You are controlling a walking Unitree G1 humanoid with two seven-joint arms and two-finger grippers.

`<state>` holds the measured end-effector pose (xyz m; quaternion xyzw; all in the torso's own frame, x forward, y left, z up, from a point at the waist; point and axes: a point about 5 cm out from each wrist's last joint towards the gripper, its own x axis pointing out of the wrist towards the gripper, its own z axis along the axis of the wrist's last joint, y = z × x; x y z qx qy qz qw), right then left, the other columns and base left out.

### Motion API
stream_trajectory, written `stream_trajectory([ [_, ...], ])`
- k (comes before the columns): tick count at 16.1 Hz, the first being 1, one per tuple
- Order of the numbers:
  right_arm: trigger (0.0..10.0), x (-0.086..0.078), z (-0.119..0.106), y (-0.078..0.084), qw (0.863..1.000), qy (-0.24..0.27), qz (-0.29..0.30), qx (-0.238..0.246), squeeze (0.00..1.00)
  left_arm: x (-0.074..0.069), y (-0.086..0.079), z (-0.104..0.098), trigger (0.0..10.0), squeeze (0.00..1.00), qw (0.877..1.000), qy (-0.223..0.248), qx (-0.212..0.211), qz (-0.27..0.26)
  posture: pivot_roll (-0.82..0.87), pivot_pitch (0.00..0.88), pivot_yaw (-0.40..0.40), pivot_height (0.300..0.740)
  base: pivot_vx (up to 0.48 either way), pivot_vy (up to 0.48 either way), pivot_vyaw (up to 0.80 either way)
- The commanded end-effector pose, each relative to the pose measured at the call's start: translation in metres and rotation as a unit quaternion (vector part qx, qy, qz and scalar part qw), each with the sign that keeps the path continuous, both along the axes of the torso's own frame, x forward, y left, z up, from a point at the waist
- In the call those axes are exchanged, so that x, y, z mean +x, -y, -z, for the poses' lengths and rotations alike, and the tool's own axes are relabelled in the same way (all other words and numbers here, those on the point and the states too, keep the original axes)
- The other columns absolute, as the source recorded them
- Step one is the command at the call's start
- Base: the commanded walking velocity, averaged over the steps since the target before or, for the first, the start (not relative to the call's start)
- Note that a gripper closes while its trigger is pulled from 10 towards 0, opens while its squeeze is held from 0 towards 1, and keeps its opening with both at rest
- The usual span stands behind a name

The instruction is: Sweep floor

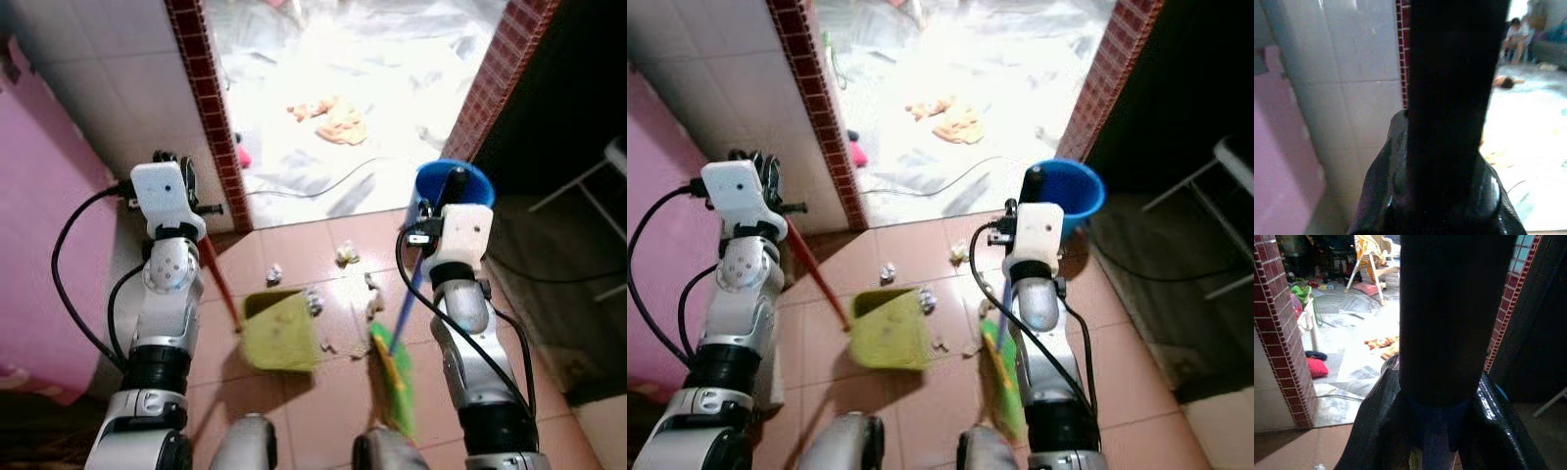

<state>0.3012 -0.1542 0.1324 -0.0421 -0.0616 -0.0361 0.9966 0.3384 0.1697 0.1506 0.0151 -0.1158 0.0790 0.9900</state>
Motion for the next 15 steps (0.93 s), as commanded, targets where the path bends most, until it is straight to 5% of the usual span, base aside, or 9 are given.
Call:
stream_trajectory([
  [1, 10.0, -0.003, -0.008, 0.007, 1.000, 0.019, 0.012, -0.002, 0.00, 0.000, 0.002, -0.001, 10.0, 0.00, 1.000, 0.009, 0.021, -0.001, -0.07, 0.152, 0.047, 0.740, 0.000, 0.000, 0.00],
  [5, 10.0, -0.007, -0.007, 0.009, 1.000, 0.014, 0.017, -0.019, 0.00, 0.005, 0.000, 0.008, 10.0, 0.00, 0.999, -0.003, 0.039, -0.004, -0.09, 0.177, 0.041, 0.740, 0.000, 0.000, 0.00],
  [10, 10.0, -0.016, -0.006, 0.017, 0.999, 0.010, 0.035, -0.014, 0.00, 0.011, 0.019, 0.020, 10.0, 0.00, 0.999, 0.004, 0.041, -0.009, -0.12, 0.202, 0.047, 0.740, 0.000, 0.000, 0.00],
  [15, 10.0, -0.010, -0.014, 0.010, 0.999, 0.023, 0.021, 0.029, 0.00, 0.016, 0.044, 0.025, 10.0, 0.00, 1.000, -0.014, -0.023, -0.011, -0.12, 0.213, 0.044, 0.740, 0.000, 0.000, 0.00],
])
